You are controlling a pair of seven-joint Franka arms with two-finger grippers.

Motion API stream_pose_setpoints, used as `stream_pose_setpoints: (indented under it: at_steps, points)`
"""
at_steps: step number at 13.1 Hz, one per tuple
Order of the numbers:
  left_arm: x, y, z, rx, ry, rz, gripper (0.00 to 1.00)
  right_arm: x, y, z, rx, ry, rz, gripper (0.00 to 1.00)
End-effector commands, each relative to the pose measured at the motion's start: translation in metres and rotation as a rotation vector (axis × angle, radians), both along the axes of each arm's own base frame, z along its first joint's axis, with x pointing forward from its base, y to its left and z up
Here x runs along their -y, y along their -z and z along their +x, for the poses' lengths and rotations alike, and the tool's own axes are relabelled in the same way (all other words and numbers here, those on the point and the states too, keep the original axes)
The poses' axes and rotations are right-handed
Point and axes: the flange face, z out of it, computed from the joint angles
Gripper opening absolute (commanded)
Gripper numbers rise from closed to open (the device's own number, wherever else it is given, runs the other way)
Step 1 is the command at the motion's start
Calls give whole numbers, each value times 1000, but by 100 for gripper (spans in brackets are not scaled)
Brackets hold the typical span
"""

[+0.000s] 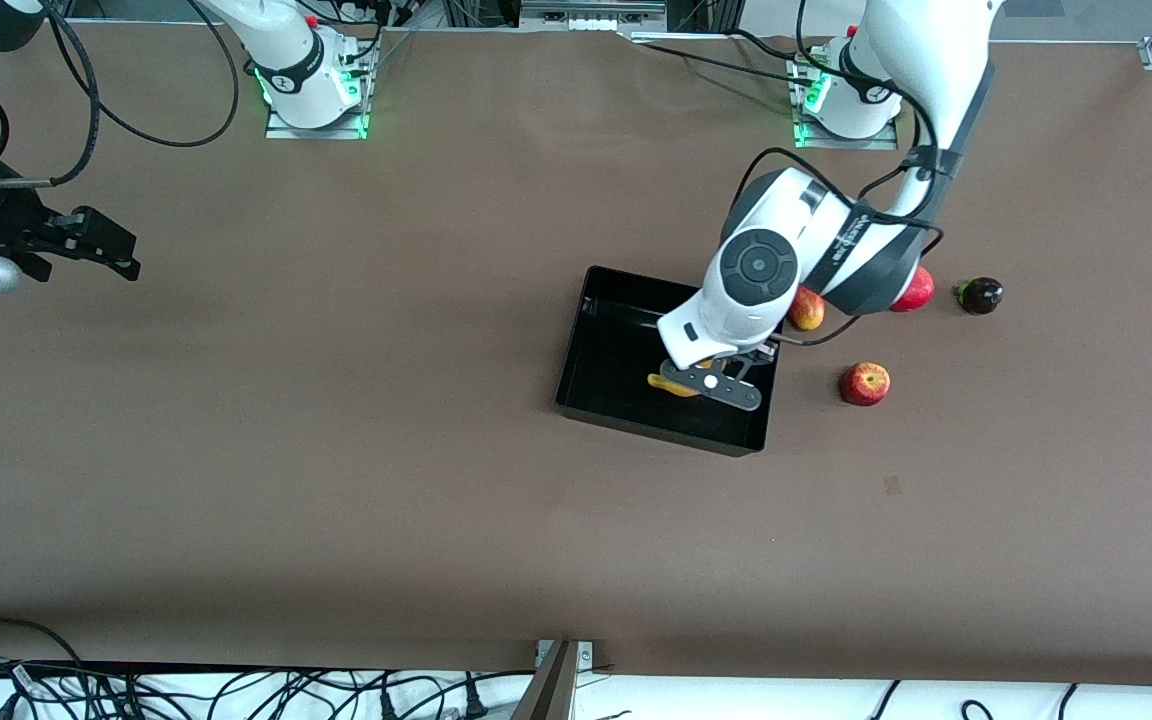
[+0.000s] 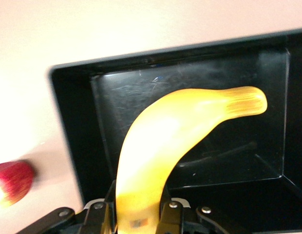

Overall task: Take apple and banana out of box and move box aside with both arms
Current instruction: 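Grasp the yellow banana and lift it out of the tray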

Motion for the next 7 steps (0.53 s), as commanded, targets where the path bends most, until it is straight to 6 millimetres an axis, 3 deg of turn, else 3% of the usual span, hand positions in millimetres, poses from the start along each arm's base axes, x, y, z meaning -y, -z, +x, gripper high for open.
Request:
stream_pose_setpoints:
  at_steps: [1, 3, 4, 6, 7]
  points:
    - [-81, -32, 42, -40, -52, -4, 0, -2, -5, 1, 9, -4, -6, 100]
    - [-171, -28, 65, -81, -49, -13, 0, -2, -5, 1, 9, -5, -6, 100]
    - [-215, -16, 72, -102, -41, -20, 2, -2, -5, 0, 7, -5, -6, 100]
    - [-314, 25, 83, -140, -63, -23, 2, -5, -5, 0, 9, -10, -6, 100]
    - [-347, 54, 85, -144, -46, -38, 2, -5, -6, 0, 9, -10, -5, 100]
